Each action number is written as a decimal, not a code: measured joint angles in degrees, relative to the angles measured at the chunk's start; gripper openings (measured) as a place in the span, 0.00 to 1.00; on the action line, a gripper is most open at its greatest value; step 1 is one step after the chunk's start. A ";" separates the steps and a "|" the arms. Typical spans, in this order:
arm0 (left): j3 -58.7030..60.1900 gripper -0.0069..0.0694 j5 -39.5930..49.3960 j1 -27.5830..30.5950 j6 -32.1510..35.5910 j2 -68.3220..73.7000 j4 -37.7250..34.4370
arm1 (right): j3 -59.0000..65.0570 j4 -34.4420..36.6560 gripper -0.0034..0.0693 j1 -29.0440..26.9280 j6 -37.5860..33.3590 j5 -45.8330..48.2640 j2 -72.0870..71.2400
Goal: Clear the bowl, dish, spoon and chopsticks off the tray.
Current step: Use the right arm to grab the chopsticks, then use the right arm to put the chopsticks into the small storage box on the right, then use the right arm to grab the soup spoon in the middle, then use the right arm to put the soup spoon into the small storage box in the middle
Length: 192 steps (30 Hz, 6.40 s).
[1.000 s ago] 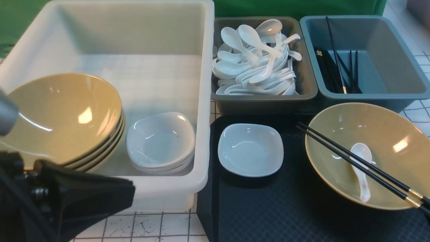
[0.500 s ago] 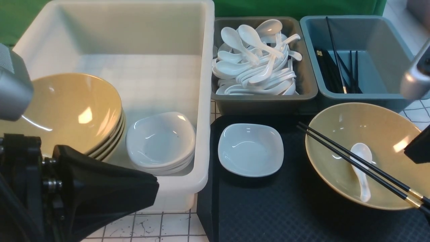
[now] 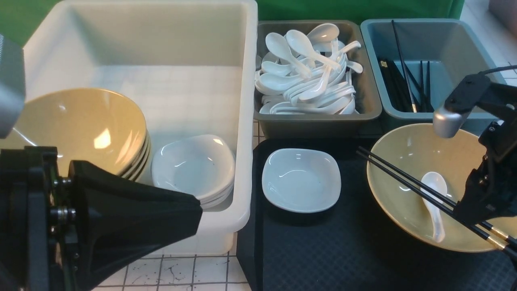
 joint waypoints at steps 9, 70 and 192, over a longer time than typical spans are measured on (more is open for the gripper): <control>0.00 0.09 -2.89 0.00 0.00 0.00 -0.19 | 7.11 -2.58 0.91 0.18 0.01 -9.87 0.50; -0.02 0.09 -20.13 0.00 10.91 0.00 -11.00 | -52.40 4.38 0.21 -10.57 29.10 -27.87 51.48; -0.02 0.09 -11.27 0.00 -12.22 0.72 11.37 | -55.26 3.70 0.52 5.96 26.29 -4.73 33.26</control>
